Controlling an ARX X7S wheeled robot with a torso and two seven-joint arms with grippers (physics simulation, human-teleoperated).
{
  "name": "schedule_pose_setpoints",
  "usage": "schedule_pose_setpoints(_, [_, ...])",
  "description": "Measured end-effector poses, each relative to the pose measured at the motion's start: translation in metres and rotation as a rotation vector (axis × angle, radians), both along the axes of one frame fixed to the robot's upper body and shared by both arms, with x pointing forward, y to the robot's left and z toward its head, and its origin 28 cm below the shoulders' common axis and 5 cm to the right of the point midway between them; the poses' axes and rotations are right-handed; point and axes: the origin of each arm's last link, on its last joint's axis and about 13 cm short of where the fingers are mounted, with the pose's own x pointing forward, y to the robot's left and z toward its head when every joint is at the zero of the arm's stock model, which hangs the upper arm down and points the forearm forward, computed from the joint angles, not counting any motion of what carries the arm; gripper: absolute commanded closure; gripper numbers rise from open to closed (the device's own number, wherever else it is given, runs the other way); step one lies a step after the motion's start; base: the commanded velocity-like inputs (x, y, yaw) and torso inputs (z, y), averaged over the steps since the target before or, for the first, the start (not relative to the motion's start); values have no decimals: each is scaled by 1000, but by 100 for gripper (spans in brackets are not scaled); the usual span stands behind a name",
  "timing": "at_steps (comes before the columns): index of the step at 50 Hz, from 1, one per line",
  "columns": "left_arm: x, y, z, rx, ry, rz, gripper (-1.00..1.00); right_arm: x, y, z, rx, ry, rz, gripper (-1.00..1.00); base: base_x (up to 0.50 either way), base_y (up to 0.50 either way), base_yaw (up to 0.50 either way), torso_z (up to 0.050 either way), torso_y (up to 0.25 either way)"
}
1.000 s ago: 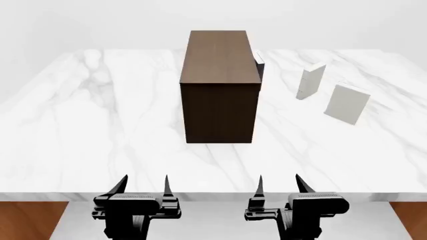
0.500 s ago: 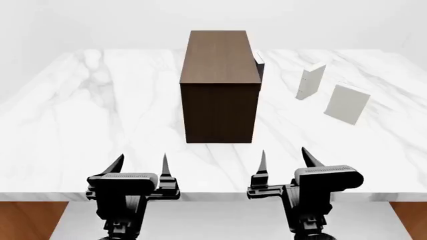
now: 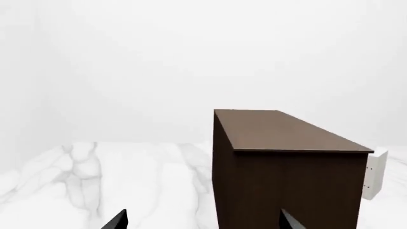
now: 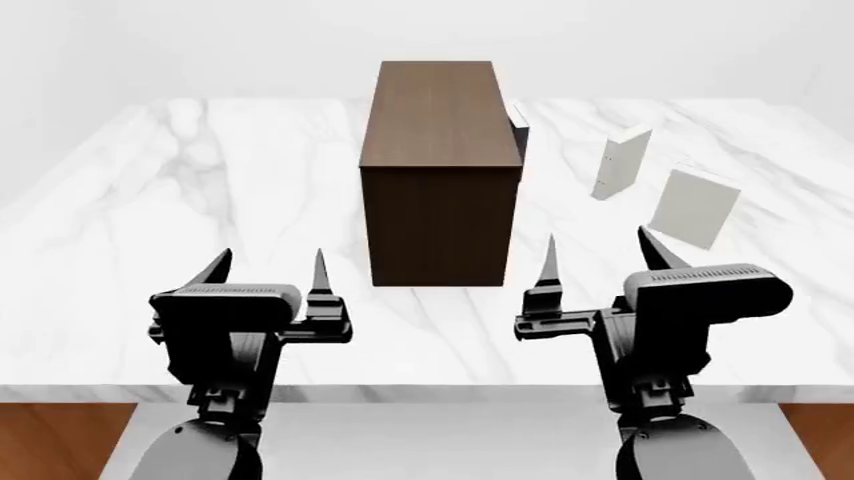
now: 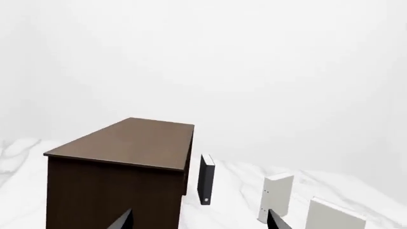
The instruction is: Pick up the book on the right and place it under the cabinet shelf.
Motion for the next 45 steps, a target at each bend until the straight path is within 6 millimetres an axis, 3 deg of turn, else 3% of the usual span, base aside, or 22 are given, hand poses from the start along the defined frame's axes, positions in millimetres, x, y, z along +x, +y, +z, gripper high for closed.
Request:
schedule_pose_setpoints(23, [12,3,44,4,-70,5,-100,4,-8,44,-29,-77,-23,-100,0,0,0,0,0])
schedule_pose_setpoints(45, [18,7,70,0,-112,15,-100,8,-9,68,-45,-112,-27,-100,0,-71,0,0,0])
